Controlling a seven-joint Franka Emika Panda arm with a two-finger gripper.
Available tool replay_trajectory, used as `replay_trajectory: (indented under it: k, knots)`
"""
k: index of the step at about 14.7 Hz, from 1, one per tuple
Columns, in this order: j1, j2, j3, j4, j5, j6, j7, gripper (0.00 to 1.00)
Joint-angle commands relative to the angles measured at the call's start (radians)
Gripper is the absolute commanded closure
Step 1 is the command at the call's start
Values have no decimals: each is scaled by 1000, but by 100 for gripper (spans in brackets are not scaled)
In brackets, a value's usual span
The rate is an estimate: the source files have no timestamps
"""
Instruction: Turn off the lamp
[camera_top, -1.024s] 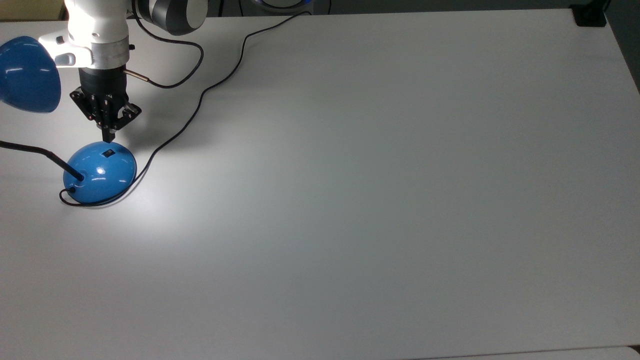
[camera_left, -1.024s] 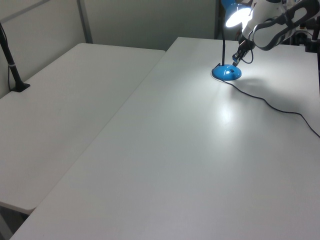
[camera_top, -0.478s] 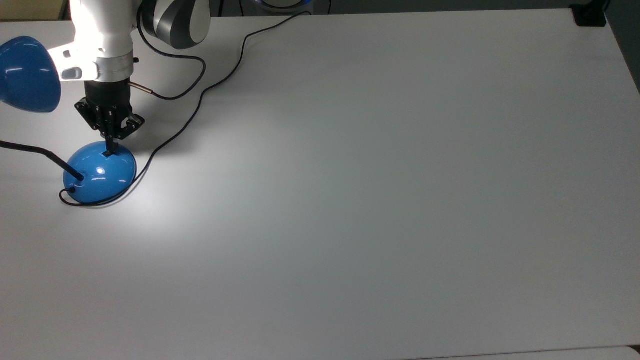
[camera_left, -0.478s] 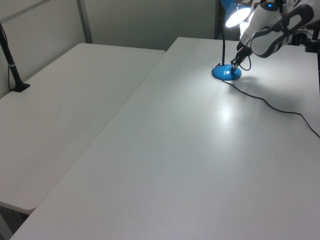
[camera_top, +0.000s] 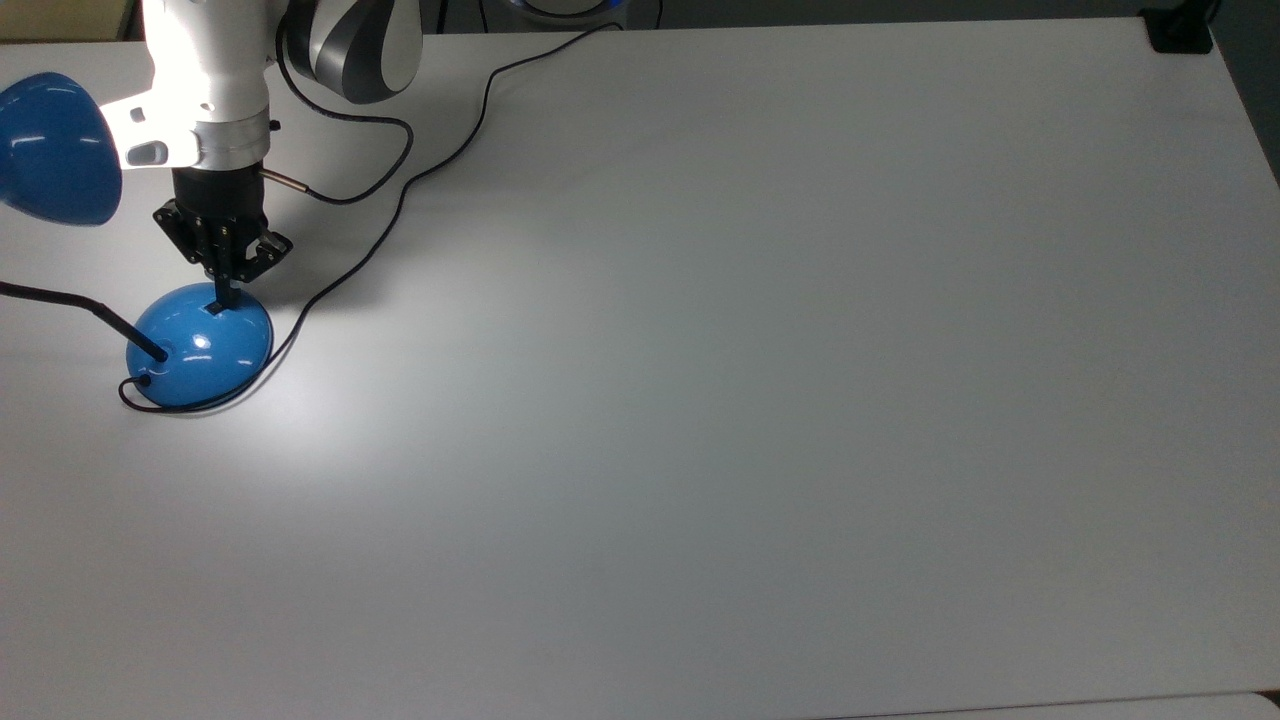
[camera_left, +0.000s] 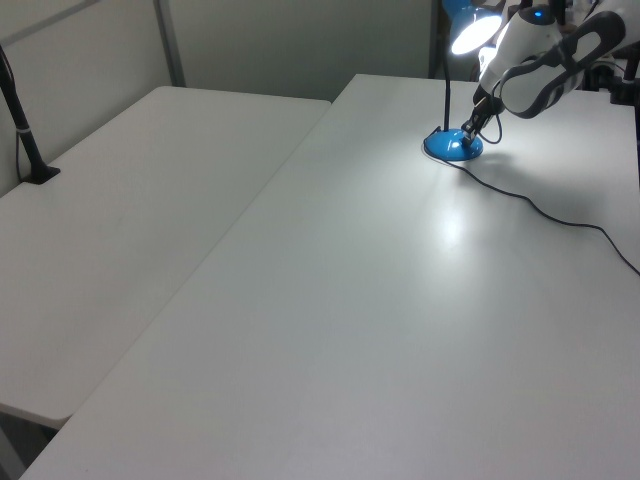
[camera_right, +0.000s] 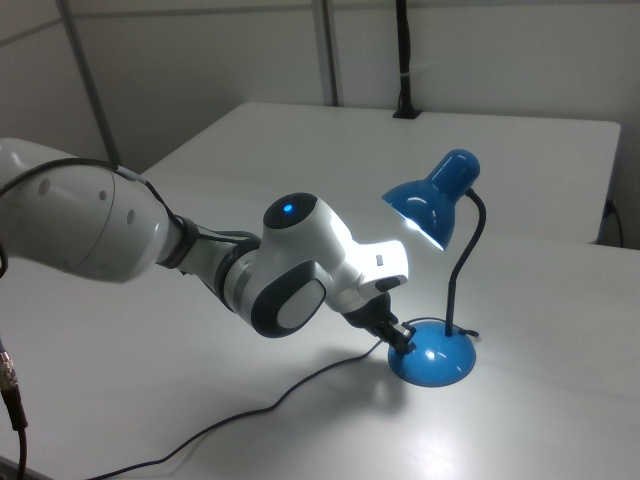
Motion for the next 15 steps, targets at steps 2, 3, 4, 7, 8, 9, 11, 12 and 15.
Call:
replay_trajectory:
  k: [2, 3, 4, 7, 8, 9, 11, 12, 15]
  knots:
    - [8, 26, -9, 8, -30, 18, 8, 100]
    - [6, 32, -9, 6, -31, 18, 8, 100]
    - [6, 31, -9, 5, -31, 16, 8, 100]
    - [1, 16, -9, 0, -32, 2, -8, 100]
    - [1, 0, -9, -3, -32, -7, -13, 100]
    - [1, -27, -9, -5, -32, -51, -15, 100]
    - [14, -95, -8, 0, -32, -213, -25, 100]
    - [18, -133, -3, 3, -34, -301, -30, 100]
    - [78, -216, 8, 38, -35, -563, -31, 83]
